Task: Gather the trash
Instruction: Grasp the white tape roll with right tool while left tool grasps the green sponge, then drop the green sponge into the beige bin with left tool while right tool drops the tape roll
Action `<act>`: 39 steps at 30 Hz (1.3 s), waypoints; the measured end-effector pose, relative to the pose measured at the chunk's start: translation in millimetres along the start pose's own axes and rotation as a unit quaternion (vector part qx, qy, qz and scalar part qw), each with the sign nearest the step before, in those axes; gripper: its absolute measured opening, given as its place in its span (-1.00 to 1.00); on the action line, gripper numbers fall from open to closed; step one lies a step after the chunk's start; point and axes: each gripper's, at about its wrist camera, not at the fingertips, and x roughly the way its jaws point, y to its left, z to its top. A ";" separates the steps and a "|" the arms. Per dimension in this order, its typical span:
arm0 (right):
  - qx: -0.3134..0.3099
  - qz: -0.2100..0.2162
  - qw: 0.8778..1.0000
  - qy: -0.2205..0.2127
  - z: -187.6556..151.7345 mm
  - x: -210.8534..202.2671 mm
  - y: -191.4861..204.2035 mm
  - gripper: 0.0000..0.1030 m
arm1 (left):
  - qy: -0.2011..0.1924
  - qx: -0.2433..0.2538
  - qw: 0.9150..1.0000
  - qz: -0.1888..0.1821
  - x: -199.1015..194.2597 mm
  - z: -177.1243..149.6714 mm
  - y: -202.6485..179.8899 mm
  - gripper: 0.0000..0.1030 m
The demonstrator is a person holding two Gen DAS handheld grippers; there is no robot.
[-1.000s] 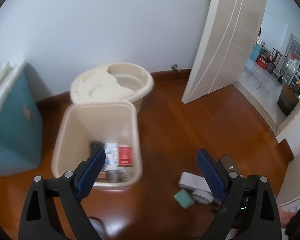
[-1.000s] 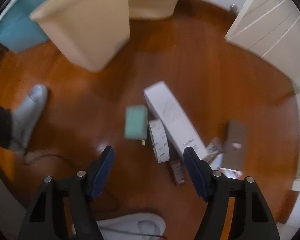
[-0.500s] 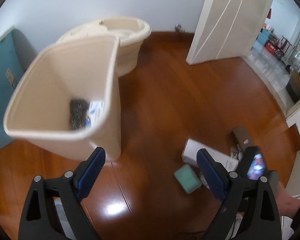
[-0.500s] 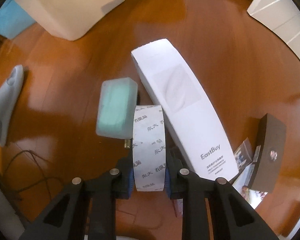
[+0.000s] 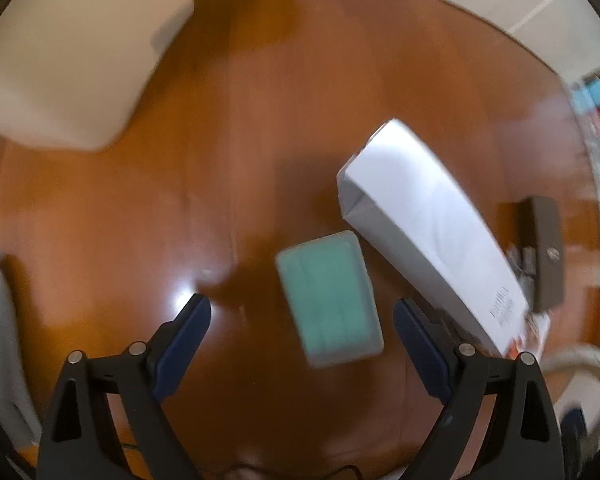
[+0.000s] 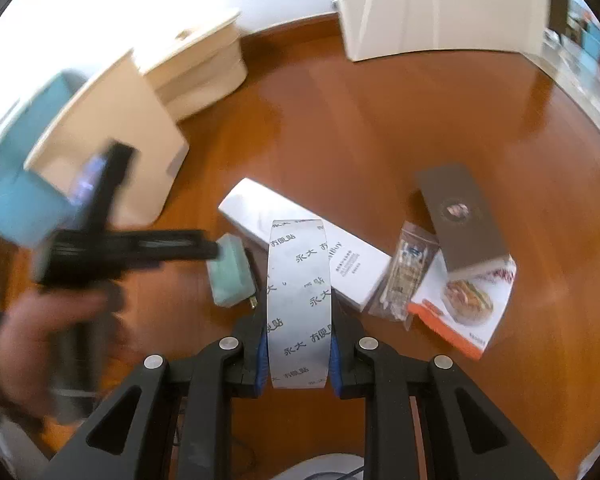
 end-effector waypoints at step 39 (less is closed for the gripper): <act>-0.125 0.063 0.986 -0.088 159.3 -144.6 195.5 -0.53 | -0.265 -0.006 0.963 -0.042 -329.5 119.1 190.3 0.24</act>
